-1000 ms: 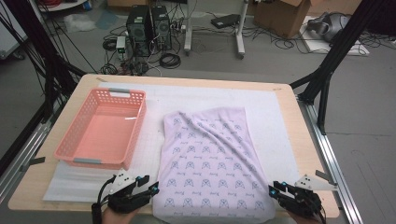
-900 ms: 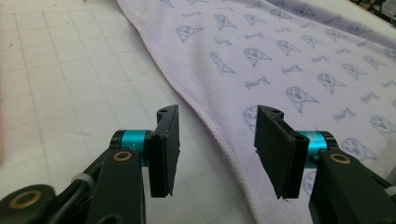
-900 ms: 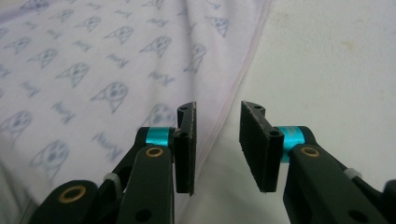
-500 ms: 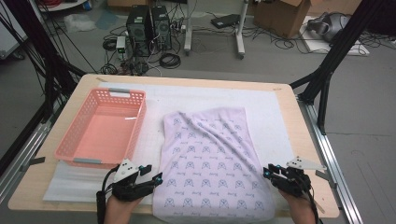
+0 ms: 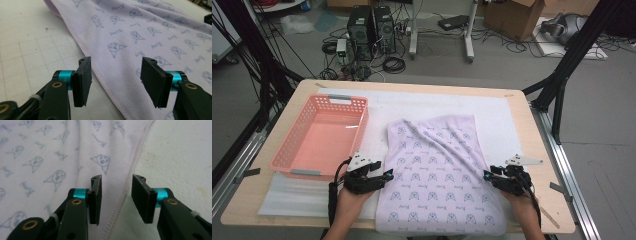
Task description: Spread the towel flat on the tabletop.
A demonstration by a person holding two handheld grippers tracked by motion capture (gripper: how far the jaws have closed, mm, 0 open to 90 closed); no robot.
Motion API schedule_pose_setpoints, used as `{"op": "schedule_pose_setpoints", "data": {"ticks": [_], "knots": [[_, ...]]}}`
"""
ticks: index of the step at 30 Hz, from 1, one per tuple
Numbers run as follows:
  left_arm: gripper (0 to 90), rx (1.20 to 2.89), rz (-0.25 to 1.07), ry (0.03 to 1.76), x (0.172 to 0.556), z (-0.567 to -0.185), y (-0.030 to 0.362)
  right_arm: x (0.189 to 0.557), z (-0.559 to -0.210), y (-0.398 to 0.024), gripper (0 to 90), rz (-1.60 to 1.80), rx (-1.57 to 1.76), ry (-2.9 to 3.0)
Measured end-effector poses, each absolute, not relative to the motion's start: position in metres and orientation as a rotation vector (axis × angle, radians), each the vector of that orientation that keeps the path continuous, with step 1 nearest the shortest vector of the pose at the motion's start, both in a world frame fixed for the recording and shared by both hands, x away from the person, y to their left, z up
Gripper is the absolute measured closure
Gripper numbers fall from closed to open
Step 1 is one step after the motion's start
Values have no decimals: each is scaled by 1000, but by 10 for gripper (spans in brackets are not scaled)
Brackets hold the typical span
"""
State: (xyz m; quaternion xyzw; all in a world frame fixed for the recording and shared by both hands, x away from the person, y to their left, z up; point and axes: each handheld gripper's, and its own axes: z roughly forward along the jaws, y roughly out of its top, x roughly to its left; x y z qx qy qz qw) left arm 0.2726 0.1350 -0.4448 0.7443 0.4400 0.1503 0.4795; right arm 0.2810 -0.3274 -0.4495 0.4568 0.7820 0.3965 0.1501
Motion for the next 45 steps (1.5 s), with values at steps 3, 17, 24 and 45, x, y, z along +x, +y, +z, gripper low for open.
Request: {"op": "schedule_pose_setpoints", "data": {"ticks": [3, 17, 24, 45], "knots": [[425, 1815, 373, 1095, 277, -446, 137, 281, -449, -325, 687, 1108, 1292, 2251], [423, 1848, 356, 1089, 278, -449, 132, 272, -445, -336, 867, 1059, 1323, 2262], [421, 1859, 350, 1078, 281, -450, 127, 263, -444, -341, 852, 1091, 1350, 2270], [476, 1919, 389, 1138, 297, -452, 121, 280, -449, -332, 577, 1153, 1328, 2212]]}}
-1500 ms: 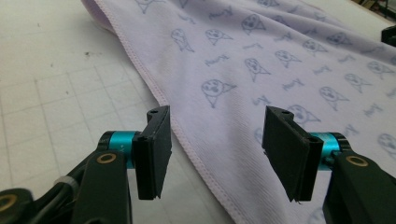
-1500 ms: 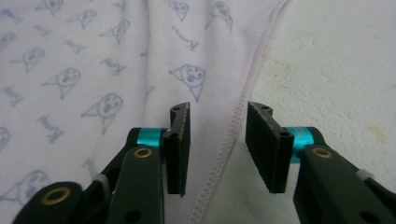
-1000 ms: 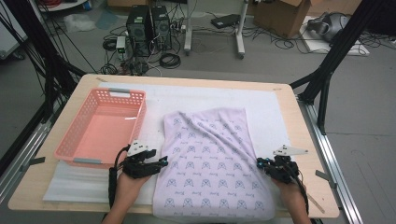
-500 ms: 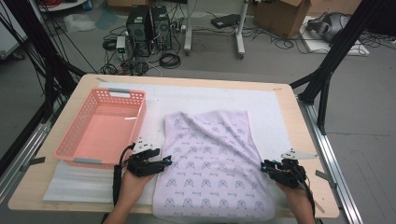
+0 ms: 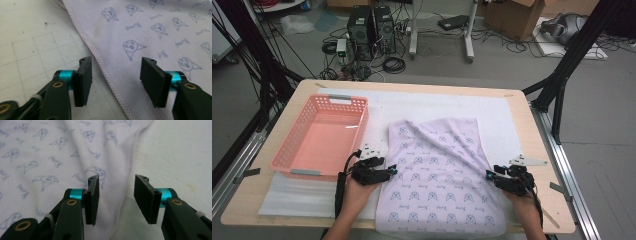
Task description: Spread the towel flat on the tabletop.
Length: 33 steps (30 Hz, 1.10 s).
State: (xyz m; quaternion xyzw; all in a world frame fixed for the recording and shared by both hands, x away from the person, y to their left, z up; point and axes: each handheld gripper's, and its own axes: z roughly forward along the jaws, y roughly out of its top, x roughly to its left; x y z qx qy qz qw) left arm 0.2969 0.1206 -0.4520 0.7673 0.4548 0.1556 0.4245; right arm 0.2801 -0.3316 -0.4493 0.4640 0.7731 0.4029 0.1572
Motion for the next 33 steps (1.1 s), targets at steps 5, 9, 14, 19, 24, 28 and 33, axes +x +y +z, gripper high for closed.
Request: {"op": "schedule_pose_setpoints", "data": {"ticks": [5, 9, 14, 19, 24, 28, 33], "knots": [[869, 1956, 406, 1102, 294, -451, 115, 285, -448, -323, 853, 1107, 1333, 2246], [875, 1957, 361, 1088, 284, -451, 117, 280, -445, -328, 865, 1078, 1329, 2279], [874, 1981, 306, 1052, 266, -449, 119, 263, -441, -337, 866, 1030, 1298, 2319], [852, 1974, 283, 1048, 264, -449, 121, 254, -441, -346, 865, 1028, 1301, 2330], [624, 1906, 269, 1066, 280, -445, 119, 256, -440, -345, 734, 1054, 1294, 2313], [526, 1844, 293, 1091, 302, -438, 116, 259, -438, -347, 663, 1102, 1298, 2261], [483, 1839, 348, 1100, 330, -430, 111, 272, -434, -347, 576, 1152, 1281, 2202]]}}
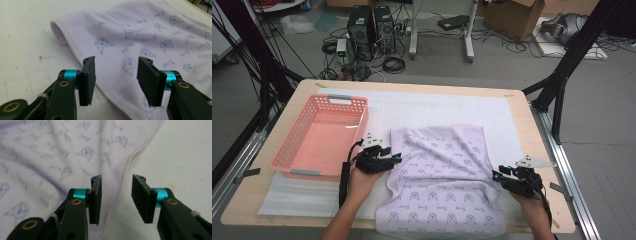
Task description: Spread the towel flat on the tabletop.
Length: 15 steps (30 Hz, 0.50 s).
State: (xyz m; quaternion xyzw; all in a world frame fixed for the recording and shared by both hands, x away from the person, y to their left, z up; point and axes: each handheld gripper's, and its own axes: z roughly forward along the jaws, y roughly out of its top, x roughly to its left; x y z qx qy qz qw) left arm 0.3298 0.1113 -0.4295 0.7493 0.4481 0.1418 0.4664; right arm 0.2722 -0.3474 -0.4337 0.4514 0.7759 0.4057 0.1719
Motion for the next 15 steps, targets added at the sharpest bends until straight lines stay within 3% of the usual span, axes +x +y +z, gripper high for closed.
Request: {"op": "schedule_pose_setpoints", "data": {"ticks": [7, 15], "knots": [[482, 1824, 336, 1140, 360, -430, 110, 314, -429, -339, 534, 1139, 1290, 2173], [448, 1828, 397, 1226, 386, -434, 109, 371, -418, -327, 560, 1127, 1310, 2165]]}}
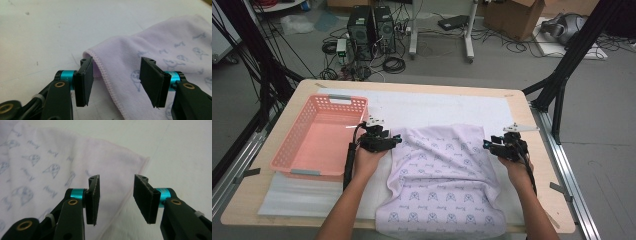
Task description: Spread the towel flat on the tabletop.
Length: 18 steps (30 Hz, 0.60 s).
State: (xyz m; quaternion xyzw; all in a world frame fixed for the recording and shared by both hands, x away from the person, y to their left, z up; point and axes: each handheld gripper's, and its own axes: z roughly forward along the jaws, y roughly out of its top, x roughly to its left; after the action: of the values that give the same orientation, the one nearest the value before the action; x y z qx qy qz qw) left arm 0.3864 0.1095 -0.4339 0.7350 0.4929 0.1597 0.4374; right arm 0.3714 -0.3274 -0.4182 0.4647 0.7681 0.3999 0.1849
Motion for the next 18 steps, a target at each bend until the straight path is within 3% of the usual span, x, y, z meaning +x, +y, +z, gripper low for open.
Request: {"op": "schedule_pose_setpoints", "data": {"ticks": [10, 13, 15, 16, 18], "knots": [[451, 1873, 416, 1300, 401, -446, 96, 418, -439, -307, 533, 1017, 1407, 2179], [561, 1913, 451, 1276, 399, -446, 94, 419, -443, -300, 629, 955, 1364, 2193], [784, 1938, 452, 1258, 397, -444, 95, 419, -443, -299, 855, 957, 1342, 2205], [849, 1941, 457, 1248, 396, -443, 95, 419, -442, -299, 869, 943, 1334, 2211], [870, 1928, 467, 1227, 392, -438, 96, 417, -439, -301, 878, 923, 1320, 2199]]}}
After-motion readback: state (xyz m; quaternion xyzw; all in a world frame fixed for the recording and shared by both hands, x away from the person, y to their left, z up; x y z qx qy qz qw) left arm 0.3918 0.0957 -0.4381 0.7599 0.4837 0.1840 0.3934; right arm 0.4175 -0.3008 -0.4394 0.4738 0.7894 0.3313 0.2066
